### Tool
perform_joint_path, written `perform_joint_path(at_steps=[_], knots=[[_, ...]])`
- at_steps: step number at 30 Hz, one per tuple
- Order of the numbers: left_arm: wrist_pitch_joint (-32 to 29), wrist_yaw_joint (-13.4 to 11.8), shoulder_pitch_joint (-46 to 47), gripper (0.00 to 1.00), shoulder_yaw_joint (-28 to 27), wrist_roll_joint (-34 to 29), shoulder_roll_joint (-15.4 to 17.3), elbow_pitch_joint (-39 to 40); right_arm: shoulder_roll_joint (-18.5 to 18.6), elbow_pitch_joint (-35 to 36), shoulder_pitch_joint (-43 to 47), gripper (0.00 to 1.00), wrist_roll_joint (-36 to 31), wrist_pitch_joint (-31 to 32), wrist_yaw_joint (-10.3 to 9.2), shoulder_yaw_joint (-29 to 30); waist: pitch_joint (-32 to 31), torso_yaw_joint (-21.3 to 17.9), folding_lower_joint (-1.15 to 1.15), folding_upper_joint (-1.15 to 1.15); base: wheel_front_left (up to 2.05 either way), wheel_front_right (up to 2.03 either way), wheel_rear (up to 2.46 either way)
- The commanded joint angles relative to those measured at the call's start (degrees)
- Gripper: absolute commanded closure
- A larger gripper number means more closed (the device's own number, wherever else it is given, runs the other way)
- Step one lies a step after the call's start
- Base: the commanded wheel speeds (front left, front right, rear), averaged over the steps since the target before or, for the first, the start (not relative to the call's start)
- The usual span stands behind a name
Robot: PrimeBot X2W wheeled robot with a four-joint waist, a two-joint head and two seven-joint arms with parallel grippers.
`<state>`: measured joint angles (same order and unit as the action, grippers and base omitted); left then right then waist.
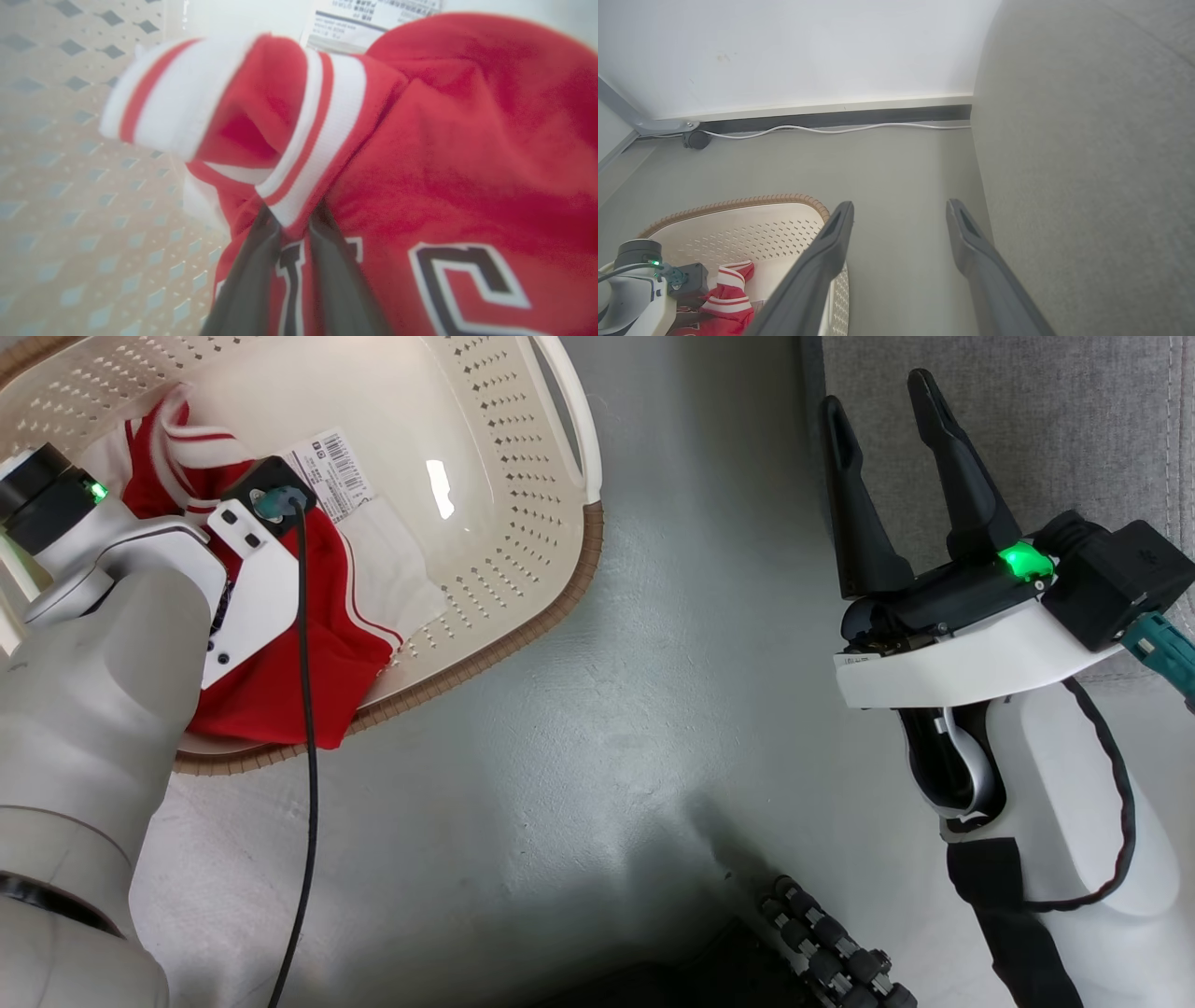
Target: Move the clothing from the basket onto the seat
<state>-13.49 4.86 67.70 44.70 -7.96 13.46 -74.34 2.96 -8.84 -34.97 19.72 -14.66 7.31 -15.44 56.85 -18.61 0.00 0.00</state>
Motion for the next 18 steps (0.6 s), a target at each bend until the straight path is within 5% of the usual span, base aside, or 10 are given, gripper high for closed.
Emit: perform_joint_path(at_steps=[1,18], knots=[[0.81,0.55,0.34,1.0,-0.58,0.74,1.18,0.39,-0.08,1.26,1.15,0.0,0.59,-0.34,0.18,-0.83,-0.11,-0.01,0.0,0.0,0.0,0.0,0.0],[15.04,1.29,-2.47,1.0,-0.36,4.18,1.31,0.39,-0.08,-0.71,0.23,0.0,-0.1,-0.34,0.18,1.02,-5.8,1.02,0.0,0.0,0.0,0.0,0.0]])
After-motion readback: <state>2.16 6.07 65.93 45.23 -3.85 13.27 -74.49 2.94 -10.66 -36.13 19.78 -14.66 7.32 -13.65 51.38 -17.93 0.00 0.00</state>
